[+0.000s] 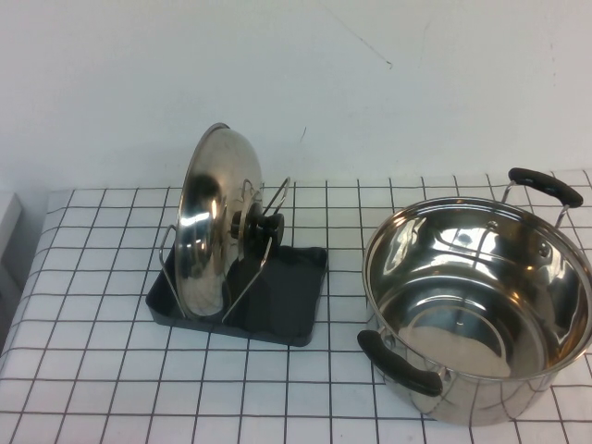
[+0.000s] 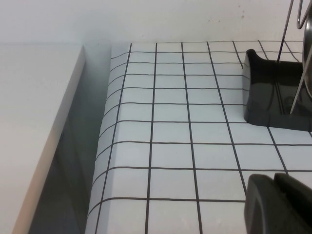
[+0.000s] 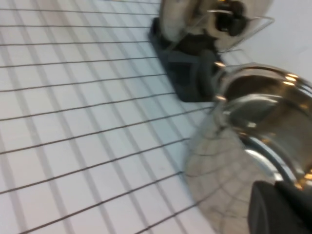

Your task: Put pot lid on rack

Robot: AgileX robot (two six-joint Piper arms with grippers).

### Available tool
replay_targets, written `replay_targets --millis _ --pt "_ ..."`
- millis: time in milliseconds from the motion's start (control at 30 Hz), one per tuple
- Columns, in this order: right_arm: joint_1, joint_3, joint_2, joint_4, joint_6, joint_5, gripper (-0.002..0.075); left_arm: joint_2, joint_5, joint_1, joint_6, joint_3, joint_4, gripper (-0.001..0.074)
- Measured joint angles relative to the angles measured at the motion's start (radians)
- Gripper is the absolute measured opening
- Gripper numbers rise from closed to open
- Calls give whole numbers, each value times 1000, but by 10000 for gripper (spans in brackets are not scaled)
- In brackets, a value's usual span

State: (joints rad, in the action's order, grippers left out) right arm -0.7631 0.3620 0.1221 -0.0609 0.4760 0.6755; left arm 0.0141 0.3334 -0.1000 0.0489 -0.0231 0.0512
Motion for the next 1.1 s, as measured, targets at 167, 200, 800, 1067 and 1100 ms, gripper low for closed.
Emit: replay_targets --millis 167,200,800,1067,1100 --pt "180 -103 -68 20 0 -147 -1 0 0 0 0 0 0 -1" --pt "246 -125 -89 21 0 -178 -1 0 0 0 0 0 0 -1" --pt "876 -383 -135 14 -27 -304 -1 0 0 0 0 0 0 -1" --pt "876 -383 -135 -4 -95 -300 -1 0 2 0 0 0 0 -1" --pt "876 -383 -135 -4 -113 -300 -1 0 2 0 0 0 0 -1"
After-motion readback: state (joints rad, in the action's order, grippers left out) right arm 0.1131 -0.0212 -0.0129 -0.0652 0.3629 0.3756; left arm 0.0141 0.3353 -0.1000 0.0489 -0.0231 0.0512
